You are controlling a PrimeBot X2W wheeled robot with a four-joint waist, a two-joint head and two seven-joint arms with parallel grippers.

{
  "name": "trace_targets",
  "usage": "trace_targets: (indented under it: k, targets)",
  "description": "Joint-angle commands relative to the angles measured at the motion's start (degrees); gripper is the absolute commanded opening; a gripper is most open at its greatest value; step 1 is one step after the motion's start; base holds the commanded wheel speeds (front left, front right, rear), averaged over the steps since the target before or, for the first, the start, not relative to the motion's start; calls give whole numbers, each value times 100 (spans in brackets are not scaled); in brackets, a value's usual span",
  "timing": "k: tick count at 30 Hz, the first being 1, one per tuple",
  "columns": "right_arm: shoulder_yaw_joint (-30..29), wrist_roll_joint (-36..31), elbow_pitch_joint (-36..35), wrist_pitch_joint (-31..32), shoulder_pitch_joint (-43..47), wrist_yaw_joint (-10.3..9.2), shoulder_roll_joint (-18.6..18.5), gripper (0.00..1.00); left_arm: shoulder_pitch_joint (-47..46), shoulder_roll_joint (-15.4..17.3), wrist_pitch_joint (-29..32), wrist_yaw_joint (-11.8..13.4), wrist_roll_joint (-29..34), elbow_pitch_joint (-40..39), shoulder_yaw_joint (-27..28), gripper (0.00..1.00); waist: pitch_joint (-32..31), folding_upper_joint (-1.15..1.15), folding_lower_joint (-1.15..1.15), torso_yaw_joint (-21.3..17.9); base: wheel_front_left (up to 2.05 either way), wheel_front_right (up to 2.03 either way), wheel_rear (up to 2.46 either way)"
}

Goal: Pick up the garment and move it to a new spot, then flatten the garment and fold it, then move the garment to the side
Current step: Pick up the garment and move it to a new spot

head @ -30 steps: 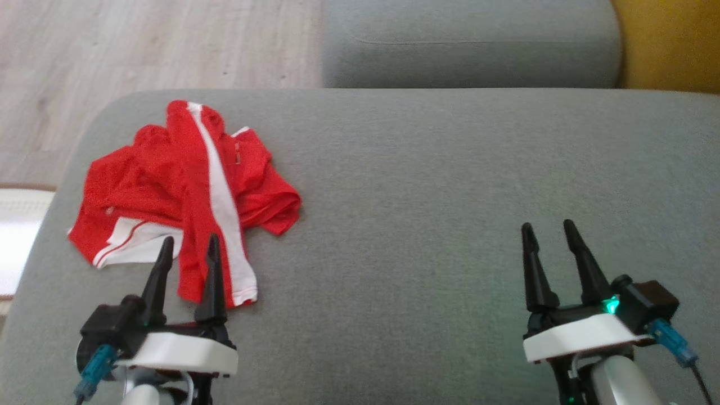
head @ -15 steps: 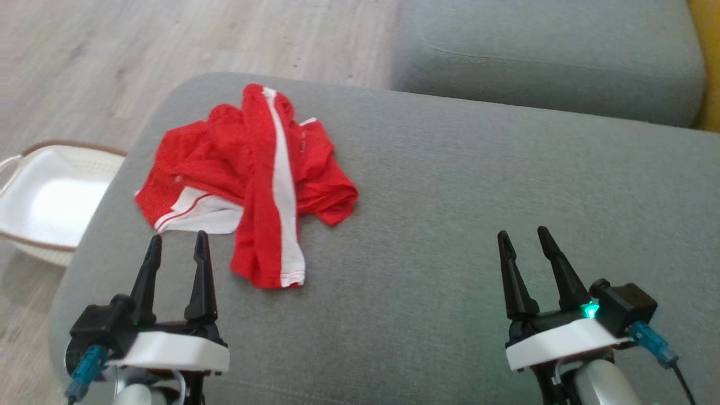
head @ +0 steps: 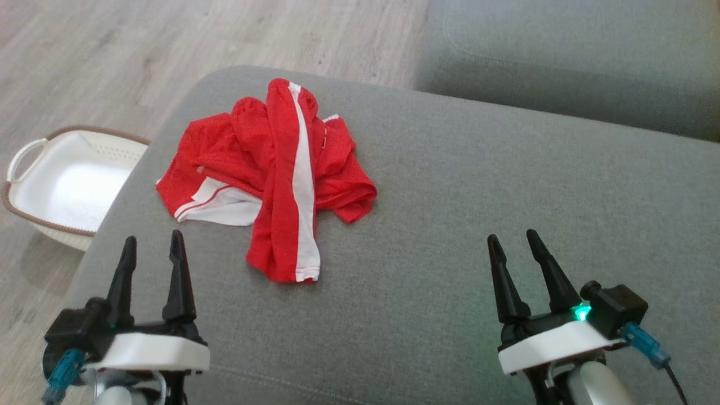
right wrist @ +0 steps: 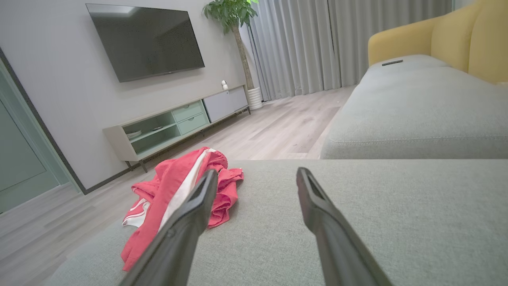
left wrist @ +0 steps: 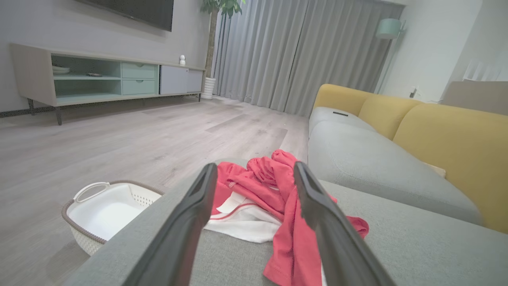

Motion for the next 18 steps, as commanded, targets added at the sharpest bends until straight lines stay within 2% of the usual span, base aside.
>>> trace_targets:
  k: [1, 6, 11, 15, 18]
  targets:
    - [141, 21, -194, -62, -160, -4, -38, 100, -257, -2, -43, -31, 55, -158, 196, 100, 72, 0, 0, -38, 0, 0, 0]
    - [16, -134, -257, -62, -351, -4, -38, 100, -783, 89, -43, -303, 313, 44, 315, 100, 505, 0, 0, -222, 0, 0, 0]
    - [-312, -243, -365, -62, -610, -4, -38, 100, -1831, 640, 28, -457, 479, 929, 222, 100, 1022, 0, 0, -493, 0, 0, 0]
    - [-496, -358, -474, -62, -821, -4, -38, 100, -2982, 1140, 631, -528, 429, 1604, -102, 100, 1412, 0, 0, -752, 0, 0, 0]
    - [-554, -387, -558, -62, -974, -4, -38, 100, -3815, 1438, 1231, -546, 144, 2028, -511, 100, 1663, 0, 0, -951, 0, 0, 0]
